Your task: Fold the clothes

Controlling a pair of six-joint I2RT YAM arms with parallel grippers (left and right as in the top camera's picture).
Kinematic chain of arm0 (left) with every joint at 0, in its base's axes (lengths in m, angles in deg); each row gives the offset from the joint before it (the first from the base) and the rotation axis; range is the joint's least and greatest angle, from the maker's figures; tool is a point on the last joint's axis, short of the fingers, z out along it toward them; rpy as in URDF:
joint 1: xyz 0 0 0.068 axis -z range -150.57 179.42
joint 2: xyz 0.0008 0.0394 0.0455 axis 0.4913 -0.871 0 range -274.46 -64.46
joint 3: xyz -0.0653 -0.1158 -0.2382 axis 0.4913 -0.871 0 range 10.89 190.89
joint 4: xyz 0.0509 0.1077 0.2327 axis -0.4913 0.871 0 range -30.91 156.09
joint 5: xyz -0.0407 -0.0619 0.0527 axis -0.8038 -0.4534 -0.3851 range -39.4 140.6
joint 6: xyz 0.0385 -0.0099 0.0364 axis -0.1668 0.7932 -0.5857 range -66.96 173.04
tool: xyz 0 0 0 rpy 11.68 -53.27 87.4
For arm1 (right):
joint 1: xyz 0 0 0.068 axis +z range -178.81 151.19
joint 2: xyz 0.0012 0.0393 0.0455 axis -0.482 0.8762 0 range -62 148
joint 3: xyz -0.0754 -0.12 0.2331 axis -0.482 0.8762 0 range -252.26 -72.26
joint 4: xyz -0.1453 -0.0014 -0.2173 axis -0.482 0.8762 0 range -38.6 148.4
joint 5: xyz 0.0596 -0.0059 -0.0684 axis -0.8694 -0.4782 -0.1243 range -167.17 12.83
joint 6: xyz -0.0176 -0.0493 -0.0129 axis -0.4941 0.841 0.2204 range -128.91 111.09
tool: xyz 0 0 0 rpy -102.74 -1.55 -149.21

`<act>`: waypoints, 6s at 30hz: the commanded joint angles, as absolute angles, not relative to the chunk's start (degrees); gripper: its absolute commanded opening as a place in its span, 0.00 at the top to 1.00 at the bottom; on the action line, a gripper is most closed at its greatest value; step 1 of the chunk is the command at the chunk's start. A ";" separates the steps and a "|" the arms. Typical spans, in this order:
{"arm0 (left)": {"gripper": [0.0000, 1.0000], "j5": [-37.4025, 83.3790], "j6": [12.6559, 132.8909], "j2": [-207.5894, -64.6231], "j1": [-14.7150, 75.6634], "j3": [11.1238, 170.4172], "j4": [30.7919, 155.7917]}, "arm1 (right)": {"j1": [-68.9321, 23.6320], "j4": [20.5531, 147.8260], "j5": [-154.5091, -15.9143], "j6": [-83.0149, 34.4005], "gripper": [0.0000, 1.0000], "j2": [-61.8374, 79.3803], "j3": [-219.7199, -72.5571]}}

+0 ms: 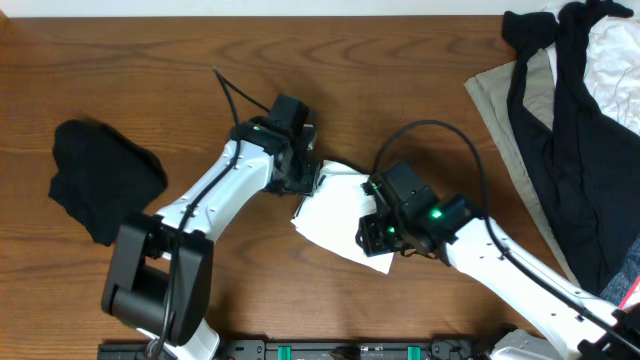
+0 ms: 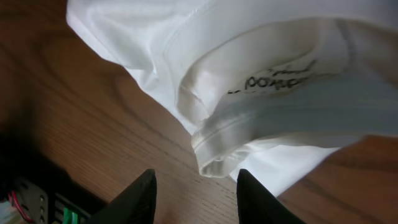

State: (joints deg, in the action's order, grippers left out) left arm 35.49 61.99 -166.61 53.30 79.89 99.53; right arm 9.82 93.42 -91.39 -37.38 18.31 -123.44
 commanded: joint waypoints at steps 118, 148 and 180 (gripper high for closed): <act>0.53 31.71 61.88 -176.12 59.73 79.69 98.94 | -1.53 106.41 -78.97 -39.72 0.78 19.49 -123.42; 0.52 33.28 61.86 -168.20 59.62 79.62 99.49 | -12.41 83.96 -136.80 -17.36 0.99 32.37 -126.74; 0.53 47.80 62.99 -176.53 59.60 79.34 101.00 | -21.57 89.73 -115.65 -7.54 0.95 60.91 -126.63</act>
State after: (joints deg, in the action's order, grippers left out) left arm 35.01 62.21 -174.08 60.10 80.80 99.01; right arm -20.13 89.99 -136.08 -7.85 56.23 -128.25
